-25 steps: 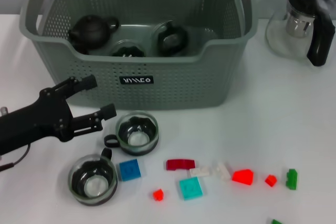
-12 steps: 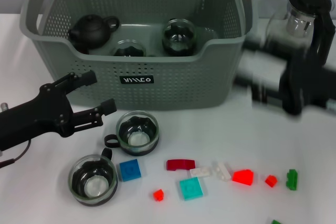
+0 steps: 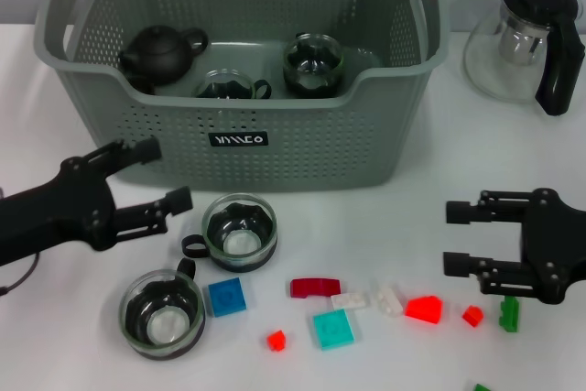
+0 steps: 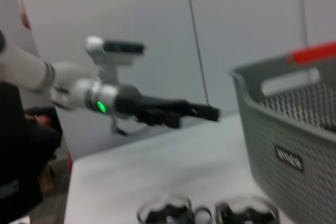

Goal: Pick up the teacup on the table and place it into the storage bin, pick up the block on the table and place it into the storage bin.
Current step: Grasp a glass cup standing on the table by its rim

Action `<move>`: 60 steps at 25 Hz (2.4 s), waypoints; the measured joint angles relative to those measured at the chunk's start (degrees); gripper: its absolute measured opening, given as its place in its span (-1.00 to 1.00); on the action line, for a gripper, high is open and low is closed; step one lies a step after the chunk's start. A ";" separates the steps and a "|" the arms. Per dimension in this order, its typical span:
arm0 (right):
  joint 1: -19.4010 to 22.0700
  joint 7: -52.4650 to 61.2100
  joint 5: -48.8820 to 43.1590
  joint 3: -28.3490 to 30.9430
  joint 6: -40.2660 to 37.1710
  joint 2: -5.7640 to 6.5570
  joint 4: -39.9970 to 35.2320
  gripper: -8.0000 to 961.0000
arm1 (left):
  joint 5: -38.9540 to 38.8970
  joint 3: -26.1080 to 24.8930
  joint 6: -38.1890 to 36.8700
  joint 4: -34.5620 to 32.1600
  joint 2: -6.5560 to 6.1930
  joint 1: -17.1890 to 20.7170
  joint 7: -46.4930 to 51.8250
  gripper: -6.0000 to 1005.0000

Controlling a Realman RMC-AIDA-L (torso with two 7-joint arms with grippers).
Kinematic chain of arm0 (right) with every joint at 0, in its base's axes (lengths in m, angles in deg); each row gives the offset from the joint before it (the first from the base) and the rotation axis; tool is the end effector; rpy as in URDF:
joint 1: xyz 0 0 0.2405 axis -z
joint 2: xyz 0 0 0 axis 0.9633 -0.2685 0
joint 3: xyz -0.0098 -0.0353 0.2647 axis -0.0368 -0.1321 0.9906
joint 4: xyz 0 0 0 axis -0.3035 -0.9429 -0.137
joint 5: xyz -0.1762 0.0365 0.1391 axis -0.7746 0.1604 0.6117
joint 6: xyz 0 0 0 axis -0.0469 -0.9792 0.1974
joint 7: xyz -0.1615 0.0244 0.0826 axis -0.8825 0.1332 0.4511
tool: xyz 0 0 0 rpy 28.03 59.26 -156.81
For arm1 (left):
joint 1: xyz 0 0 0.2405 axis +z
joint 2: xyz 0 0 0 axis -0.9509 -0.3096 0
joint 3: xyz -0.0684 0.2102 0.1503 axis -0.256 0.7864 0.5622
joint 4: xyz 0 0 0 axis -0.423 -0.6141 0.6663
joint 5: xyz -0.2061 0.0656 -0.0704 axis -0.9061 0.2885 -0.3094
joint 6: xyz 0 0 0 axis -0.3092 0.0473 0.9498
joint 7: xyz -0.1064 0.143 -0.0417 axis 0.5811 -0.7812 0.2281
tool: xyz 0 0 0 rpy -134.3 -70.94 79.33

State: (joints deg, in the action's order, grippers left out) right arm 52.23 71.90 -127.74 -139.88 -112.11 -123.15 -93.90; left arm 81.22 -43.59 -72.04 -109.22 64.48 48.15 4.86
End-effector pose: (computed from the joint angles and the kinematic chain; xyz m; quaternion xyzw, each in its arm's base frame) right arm 0.2668 0.3078 -0.0175 -0.9512 0.1418 0.2687 0.0547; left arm -0.3076 0.2968 0.0028 -0.8851 -0.2293 -0.3584 0.1884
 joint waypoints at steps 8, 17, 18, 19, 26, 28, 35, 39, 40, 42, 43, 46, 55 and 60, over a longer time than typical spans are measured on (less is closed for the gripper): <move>-1.61 2.26 -5.64 3.99 -0.05 -0.03 -0.03 0.36 | 4.67 11.78 -10.80 -22.51 -0.49 0.79 20.08 0.85; -2.48 2.30 -6.47 4.61 0.30 -0.52 0.48 0.36 | 15.66 33.64 -10.73 -40.03 -0.18 -3.82 42.19 0.85; -2.53 2.31 -6.48 4.86 0.43 -0.52 0.57 0.36 | 17.94 36.37 -10.74 -40.73 -0.16 -4.93 44.80 0.85; -2.58 2.31 -6.50 5.07 0.50 -0.52 0.60 0.36 | 19.35 38.38 -10.75 -41.09 -0.08 -5.53 46.09 0.85; -3.33 2.34 -6.57 5.46 2.02 -0.50 0.83 0.36 | 29.32 45.85 -6.68 -44.52 3.11 -7.59 49.96 0.85; -3.53 2.33 -6.59 5.46 2.51 -0.66 0.86 0.36 | 32.05 46.51 -3.47 -45.46 3.88 -7.43 51.44 0.85; -3.86 2.13 -6.62 5.46 3.08 -0.91 0.86 0.36 | 36.19 51.39 3.93 -44.72 4.16 -5.77 55.67 0.85; -3.99 2.17 -6.61 5.87 3.27 -0.95 0.86 0.36 | 36.04 52.23 5.46 -44.15 4.15 -5.35 55.95 0.79; -4.03 2.18 -6.64 5.98 3.27 -0.98 0.86 0.36 | 35.94 52.62 5.67 -43.70 4.14 -5.34 55.99 0.73; -4.10 2.18 -6.67 6.07 3.28 -1.07 0.86 0.36 | 36.06 53.91 6.38 -42.65 4.18 -5.34 56.45 0.62; -4.11 2.17 -6.67 6.07 3.30 -1.09 0.86 0.36 | 36.23 55.12 7.01 -42.04 4.19 -5.28 56.88 0.56; -4.11 2.16 -6.67 6.08 3.46 -1.10 0.86 0.36 | 36.36 58.10 8.84 -41.03 4.20 -4.88 58.20 0.50; -4.09 2.18 -6.66 6.07 3.54 -1.10 0.86 0.36 | 36.47 59.15 9.86 -40.90 4.07 -4.88 60.00 0.49; -4.34 2.13 -6.64 6.07 3.61 -1.10 0.86 0.36 | 36.56 59.60 9.59 -40.38 3.92 -5.25 60.50 0.23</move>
State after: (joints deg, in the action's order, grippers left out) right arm 47.90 74.03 -134.38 -133.81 -108.50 -124.25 -93.04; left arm 117.78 16.01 -62.45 -149.60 68.40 42.90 65.36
